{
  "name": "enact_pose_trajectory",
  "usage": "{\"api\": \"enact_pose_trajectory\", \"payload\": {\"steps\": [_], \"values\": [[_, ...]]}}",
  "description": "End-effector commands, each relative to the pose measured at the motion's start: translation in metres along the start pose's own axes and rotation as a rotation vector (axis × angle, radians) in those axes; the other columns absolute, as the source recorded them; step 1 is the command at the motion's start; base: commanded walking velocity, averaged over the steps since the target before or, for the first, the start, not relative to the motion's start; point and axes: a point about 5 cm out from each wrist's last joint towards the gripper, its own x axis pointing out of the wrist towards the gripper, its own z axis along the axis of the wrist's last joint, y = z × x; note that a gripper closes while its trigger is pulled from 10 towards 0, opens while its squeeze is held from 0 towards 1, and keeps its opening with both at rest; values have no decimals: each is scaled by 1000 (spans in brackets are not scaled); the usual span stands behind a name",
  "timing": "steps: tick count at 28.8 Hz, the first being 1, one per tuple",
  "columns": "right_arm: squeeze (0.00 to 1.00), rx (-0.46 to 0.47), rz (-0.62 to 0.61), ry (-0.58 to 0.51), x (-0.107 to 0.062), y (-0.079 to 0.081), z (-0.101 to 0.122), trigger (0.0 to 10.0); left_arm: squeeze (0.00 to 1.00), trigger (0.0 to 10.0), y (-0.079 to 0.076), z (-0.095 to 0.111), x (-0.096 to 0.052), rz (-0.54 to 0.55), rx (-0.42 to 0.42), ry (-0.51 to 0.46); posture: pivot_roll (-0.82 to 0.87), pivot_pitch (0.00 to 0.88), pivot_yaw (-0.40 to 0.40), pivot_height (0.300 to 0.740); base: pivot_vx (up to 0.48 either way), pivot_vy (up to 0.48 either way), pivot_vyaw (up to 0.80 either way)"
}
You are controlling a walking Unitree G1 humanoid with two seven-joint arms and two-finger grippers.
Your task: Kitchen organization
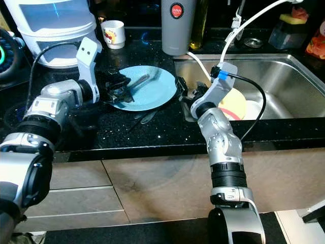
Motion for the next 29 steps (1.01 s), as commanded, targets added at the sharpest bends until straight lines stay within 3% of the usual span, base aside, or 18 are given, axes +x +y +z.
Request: {"api": "enact_pose_trajectory", "payload": {"steps": [1,5,11,12,14,15,16,19,20,21,23,29], "values": [[0,7,-6,17,-3,-1,-4,10000,0,78,1,-4,-3,-9,-9,24,94,156,6,740,0,0,0],[0,6,-9,16,-3,-1,-4,10000,0,0,-2,-5,-3,-53,-28,31,94,157,8,740,0,0,0],[0,5,-12,15,-3,-2,-3,10000,0,0,2,-3,-4,-4,-5,33,94,157,8,740,0,0,0],[0,4,-11,15,-2,-2,-3,10000,0,10000,5,-4,-4,31,-3,43,94,157,8,740,0,0,0],[0,4,-10,16,-2,-2,-3,10000,0,10000,5,-5,-4,39,-8,48,94,157,8,740,0,0,0],[0,4,-9,16,-2,-2,-3,10000,67,10000,5,-6,-4,37,-17,52,94,157,8,740,0,0,0],[0,4,-9,17,-2,-2,-3,10000,698,10000,4,-6,-3,20,-16,58,94,157,8,740,0,0,0],[0,4,-8,19,-2,-2,-3,10000,667,10000,-1,-5,-1,-23,-7,58,94,157,8,740,0,0,0],[0,4,-6,22,-2,-2,-4,10000,467,10000,-6,-5,1,-78,15,48,96,157,3,740,0,0,0],[0,3,-5,23,-2,-1,-4,10000,0,10000,-9,-4,2,-115,30,42,96,157,3,740,0,0,0],[0,4,-3,27,-2,-1,-5,10000,0,10000,-13,-6,3,-163,53,50,94,157,3,740,0,0,0],[0,9,7,40,-5,2,-9,10000,0,10000,-11,-15,5,-127,35,102,88,156,9,740,0,0,0]]}}
